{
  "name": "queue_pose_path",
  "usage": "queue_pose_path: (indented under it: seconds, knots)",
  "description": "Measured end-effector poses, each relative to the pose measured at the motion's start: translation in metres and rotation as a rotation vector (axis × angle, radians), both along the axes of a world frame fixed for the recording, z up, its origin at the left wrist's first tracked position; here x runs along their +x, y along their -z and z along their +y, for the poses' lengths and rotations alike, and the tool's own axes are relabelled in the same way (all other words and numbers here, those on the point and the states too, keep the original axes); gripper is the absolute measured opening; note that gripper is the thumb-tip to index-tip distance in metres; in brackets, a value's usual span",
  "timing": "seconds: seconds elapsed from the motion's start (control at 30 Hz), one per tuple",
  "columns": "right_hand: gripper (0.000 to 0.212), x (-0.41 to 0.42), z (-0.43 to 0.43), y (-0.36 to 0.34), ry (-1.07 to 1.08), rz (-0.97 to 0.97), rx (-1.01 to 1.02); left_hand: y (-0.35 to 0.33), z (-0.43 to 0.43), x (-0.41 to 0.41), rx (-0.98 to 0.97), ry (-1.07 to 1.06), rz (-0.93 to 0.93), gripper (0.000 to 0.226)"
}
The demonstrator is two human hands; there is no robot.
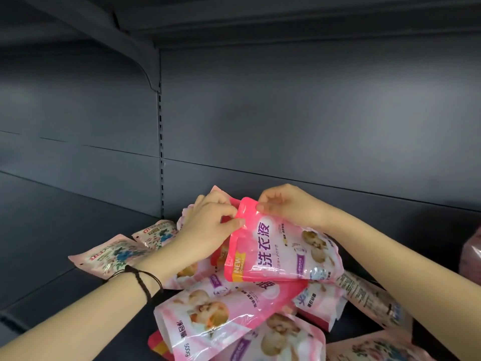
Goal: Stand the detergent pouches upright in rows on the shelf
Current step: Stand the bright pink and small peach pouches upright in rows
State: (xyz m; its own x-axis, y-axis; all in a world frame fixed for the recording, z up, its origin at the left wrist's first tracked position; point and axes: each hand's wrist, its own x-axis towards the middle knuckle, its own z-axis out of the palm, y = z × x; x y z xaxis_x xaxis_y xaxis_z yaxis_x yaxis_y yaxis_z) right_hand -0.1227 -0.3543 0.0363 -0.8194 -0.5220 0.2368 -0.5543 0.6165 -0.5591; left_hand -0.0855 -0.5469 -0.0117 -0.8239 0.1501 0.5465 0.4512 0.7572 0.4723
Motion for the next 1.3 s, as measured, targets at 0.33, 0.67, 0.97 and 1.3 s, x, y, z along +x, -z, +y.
queue_pose_path:
  seconds: [0.33,0.67,0.97,1.3]
  knots:
    - [0.023,0.034,0.02,-0.024,0.064,0.054,-0.732,-0.006,0.009,0.026,0.631,0.34,-0.011,0.028]
    - [0.01,0.054,0.029,0.022,0.125,-0.042,-0.824,0.005,0.007,0.032,0.584,0.309,0.22,0.049]
    - [0.02,0.095,0.019,0.028,0.272,-0.015,-0.881,0.015,0.017,0.036,0.653,0.477,0.122,0.077]
    - [0.024,0.196,0.053,0.024,0.388,0.16,-1.249,-0.018,0.082,0.107,0.936,0.767,0.096,0.068]
